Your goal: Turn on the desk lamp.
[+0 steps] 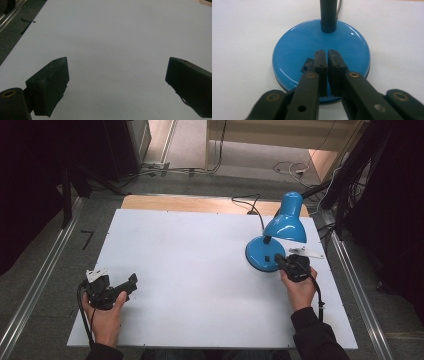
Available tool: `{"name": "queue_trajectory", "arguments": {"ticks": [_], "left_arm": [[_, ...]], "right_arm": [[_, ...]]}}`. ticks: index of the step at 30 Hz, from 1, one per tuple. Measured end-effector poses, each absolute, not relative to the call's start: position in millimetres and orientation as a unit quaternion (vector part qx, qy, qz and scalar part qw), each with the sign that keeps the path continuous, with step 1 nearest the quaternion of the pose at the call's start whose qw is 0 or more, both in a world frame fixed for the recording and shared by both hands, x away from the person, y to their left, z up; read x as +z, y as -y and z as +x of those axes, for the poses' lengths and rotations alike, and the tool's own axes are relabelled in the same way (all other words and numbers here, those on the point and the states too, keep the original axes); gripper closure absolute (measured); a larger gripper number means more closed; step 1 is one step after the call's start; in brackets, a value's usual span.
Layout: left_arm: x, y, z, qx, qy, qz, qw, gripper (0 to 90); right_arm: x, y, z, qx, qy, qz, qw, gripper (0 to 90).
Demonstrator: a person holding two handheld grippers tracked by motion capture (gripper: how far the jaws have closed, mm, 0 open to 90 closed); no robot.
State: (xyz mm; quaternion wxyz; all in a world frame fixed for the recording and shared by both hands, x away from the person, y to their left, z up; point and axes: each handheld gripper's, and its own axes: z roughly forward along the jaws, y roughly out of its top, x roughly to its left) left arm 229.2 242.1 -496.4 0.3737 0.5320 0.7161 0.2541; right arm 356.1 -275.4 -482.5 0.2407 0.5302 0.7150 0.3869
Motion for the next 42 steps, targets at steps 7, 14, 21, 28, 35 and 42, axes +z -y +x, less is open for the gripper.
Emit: {"name": "queue_trajectory", "arguments": {"ticks": [7, 14, 21, 28, 35, 42], "left_arm": [[-496.6, -241.9, 229.6, 0.254, -0.716, 0.532, 0.373, 5.5], [-496.7, -242.1, 229.7, 0.253, -0.716, 0.533, 0.373, 5.5], [-497.0, -241.8, 230.3, 0.253, -0.716, 0.533, 0.373, 5.5], [-496.9, -242.3, 230.0, 0.253, -0.716, 0.533, 0.372, 5.5], [-497.0, -241.9, 230.2, 0.253, -0.716, 0.533, 0.373, 5.5], [-496.9, -242.5, 230.1, 0.253, -0.716, 0.533, 0.373, 5.5]], "right_arm": [[-483.4, 273.2, 360.1, 0.386, -0.714, 0.533, 0.239, 87.5], [-485.7, 271.0, 363.8, 0.379, -0.717, 0.535, 0.236, 87.5], [-487.6, 268.1, 364.6, 0.382, -0.719, 0.531, 0.235, 87.5], [-489.8, 264.2, 365.2, 0.38, -0.724, 0.525, 0.235, 87.5], [-489.6, 261.0, 365.7, 0.38, -0.727, 0.522, 0.233, 87.5], [-489.3, 256.3, 366.5, 0.379, -0.731, 0.517, 0.234, 87.5]]}}
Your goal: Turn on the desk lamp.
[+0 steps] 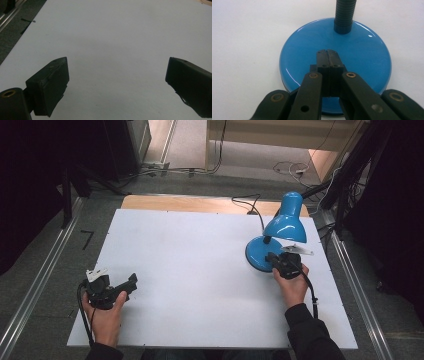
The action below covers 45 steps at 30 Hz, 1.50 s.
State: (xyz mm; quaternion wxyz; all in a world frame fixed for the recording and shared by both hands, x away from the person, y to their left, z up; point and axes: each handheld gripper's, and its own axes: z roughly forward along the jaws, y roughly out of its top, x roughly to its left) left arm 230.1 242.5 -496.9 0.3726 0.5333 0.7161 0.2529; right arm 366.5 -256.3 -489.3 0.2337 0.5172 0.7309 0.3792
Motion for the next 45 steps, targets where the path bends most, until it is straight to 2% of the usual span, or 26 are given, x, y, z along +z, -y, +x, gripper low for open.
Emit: {"name": "queue_trajectory", "arguments": {"ticks": [45], "left_arm": [[-496.7, -243.0, 229.5, 0.253, -0.716, 0.533, 0.373, 5.5]], "right_arm": [[-494.0, 253.8, 363.2, 0.372, -0.739, 0.503, 0.25, 88.1]]}}
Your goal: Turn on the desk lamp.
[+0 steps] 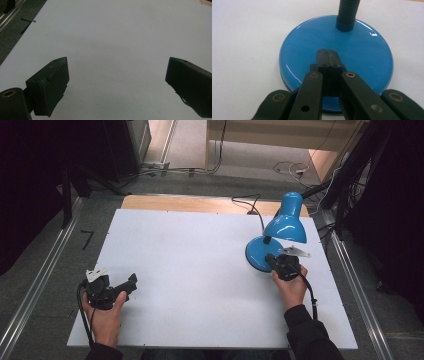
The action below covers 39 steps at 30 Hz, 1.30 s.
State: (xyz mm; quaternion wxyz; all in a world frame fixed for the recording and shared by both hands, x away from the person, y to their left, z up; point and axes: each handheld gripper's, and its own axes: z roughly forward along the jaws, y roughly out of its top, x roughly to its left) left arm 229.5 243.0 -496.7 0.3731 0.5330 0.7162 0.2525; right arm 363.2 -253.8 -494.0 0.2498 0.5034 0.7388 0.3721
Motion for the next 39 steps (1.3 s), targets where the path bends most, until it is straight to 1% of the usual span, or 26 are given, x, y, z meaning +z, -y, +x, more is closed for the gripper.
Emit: {"name": "queue_trajectory", "arguments": {"ticks": [11, 15, 23, 30, 39], "left_arm": [[-496.9, -243.2, 229.7, 0.252, -0.716, 0.534, 0.372, 5.5], [-496.7, -243.1, 229.7, 0.252, -0.716, 0.534, 0.373, 5.5], [-496.8, -243.0, 229.9, 0.252, -0.716, 0.533, 0.373, 5.5], [-496.7, -242.8, 229.8, 0.252, -0.716, 0.534, 0.372, 5.5], [-496.8, -243.2, 229.8, 0.252, -0.716, 0.534, 0.373, 5.6]], "right_arm": [[-494.1, 253.6, 361.1, 0.371, -0.743, 0.502, 0.242, 88.1], [-493.7, 254.9, 361.5, 0.38, -0.739, 0.507, 0.229, 88.1], [-489.4, 257.1, 360.0, 0.395, -0.732, 0.507, 0.226, 87.6], [-487.5, 259.0, 359.4, 0.402, -0.729, 0.507, 0.223, 81.5], [-486.4, 259.7, 358.6, 0.41, -0.727, 0.506, 0.218, 69.1]]}}
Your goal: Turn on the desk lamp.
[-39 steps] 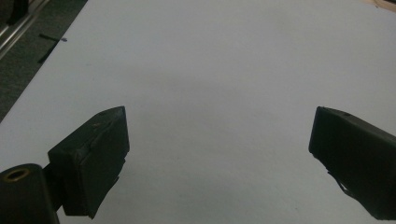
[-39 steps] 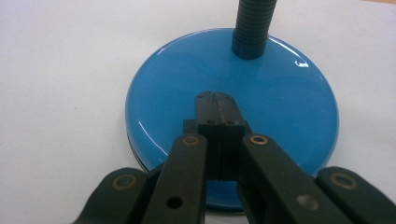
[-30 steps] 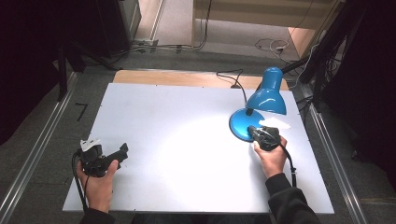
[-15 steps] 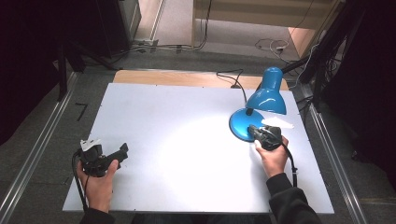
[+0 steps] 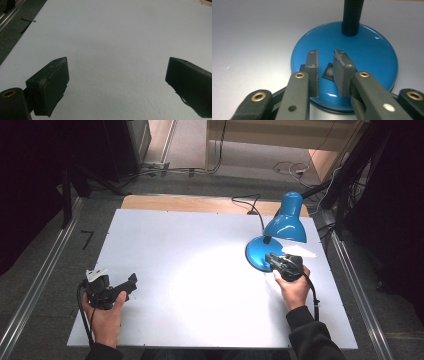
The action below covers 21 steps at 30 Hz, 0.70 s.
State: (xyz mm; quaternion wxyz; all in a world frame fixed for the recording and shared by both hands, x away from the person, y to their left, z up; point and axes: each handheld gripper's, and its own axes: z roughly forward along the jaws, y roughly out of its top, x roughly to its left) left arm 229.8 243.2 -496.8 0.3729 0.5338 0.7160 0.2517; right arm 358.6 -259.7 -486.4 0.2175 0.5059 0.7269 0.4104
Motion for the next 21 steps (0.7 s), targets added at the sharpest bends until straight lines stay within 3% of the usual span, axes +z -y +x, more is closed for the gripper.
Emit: {"name": "queue_trajectory", "arguments": {"ticks": [7, 8, 9, 10, 11, 13, 21], "left_arm": [[-496.8, -242.9, 229.9, 0.252, -0.716, 0.533, 0.373, 5.5], [-496.7, -243.2, 229.8, 0.252, -0.716, 0.534, 0.373, 5.5], [-496.8, -243.5, 229.7, 0.253, -0.715, 0.535, 0.372, 5.5], [-496.8, -243.5, 229.8, 0.252, -0.715, 0.535, 0.372, 5.5], [-496.8, -243.5, 229.8, 0.252, -0.716, 0.535, 0.372, 5.5], [-496.6, -243.3, 229.7, 0.252, -0.715, 0.535, 0.373, 5.6], [-496.5, -243.4, 229.5, 0.253, -0.716, 0.534, 0.372, 5.5]], "right_arm": [[-485.3, 260.4, 358.2, 0.412, -0.723, 0.508, 0.223, 46.9], [-485.3, 260.4, 358.2, 0.412, -0.723, 0.508, 0.223, 46.9], [-485.7, 260.2, 358.6, 0.409, -0.725, 0.508, 0.222, 39.9], [-485.7, 260.2, 358.6, 0.409, -0.725, 0.508, 0.222, 39.9], [-486.5, 260.1, 359.0, 0.405, -0.727, 0.507, 0.225, 32.0], [-486.7, 260.0, 359.2, 0.402, -0.728, 0.508, 0.224, 27.3], [-487.5, 259.2, 358.7, 0.395, -0.732, 0.505, 0.23, 20.6]]}}
